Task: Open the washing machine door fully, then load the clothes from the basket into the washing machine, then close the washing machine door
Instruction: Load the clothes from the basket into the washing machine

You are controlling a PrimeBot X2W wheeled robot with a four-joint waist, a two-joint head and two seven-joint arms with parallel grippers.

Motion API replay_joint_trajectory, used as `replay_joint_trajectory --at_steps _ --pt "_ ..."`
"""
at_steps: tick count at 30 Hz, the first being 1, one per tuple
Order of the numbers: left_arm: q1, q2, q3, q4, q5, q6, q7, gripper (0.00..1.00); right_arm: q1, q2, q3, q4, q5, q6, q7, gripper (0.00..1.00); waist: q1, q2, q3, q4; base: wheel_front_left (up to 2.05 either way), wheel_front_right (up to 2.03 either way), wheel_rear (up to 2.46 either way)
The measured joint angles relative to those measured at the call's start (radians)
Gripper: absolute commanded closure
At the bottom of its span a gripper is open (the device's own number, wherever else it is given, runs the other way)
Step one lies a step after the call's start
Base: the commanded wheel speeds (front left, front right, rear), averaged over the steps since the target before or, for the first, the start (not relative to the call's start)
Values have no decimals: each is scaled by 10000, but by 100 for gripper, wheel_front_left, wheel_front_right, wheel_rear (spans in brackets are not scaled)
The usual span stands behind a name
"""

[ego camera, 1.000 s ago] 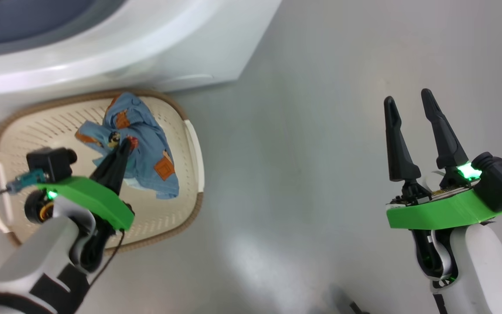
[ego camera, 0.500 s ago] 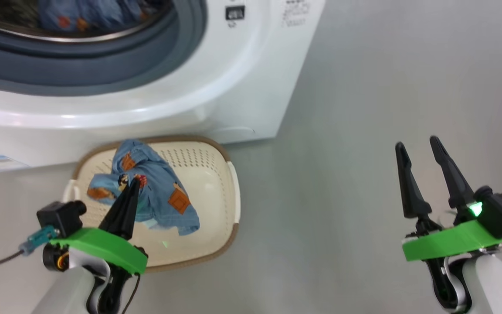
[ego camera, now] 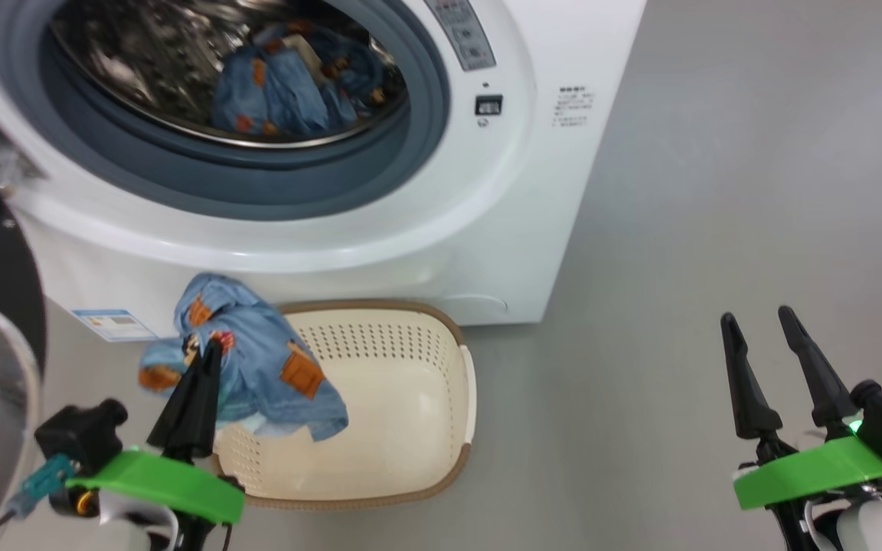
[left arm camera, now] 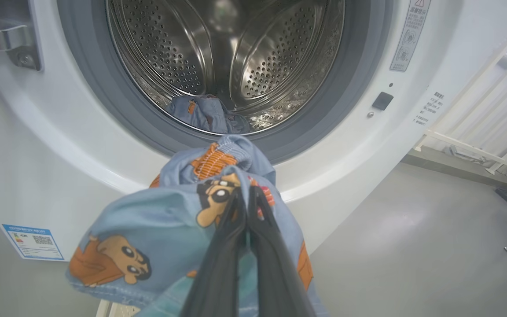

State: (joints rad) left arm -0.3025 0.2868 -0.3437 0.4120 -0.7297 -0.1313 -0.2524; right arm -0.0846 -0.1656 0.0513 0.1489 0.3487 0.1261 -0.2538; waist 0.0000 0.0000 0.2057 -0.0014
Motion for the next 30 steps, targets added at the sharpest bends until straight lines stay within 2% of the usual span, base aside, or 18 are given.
replay_joint_trajectory --at_steps 7,15,30 --pt "1157 -201 805 -951 648 0 0 100 580 -27 -228 69 119 0 0 0 0 0 -699 385 0 0 0" --pt "2057 -293 1530 -1858 1160 0 0 100 860 -13 -324 23 121 0 0 0 -1 0 -1026 788 0 0 0" --pt "2469 -535 1927 -2508 1448 0 0 100 968 17 -479 -12 128 0 0 0 0 0 -922 972 0 0 0"
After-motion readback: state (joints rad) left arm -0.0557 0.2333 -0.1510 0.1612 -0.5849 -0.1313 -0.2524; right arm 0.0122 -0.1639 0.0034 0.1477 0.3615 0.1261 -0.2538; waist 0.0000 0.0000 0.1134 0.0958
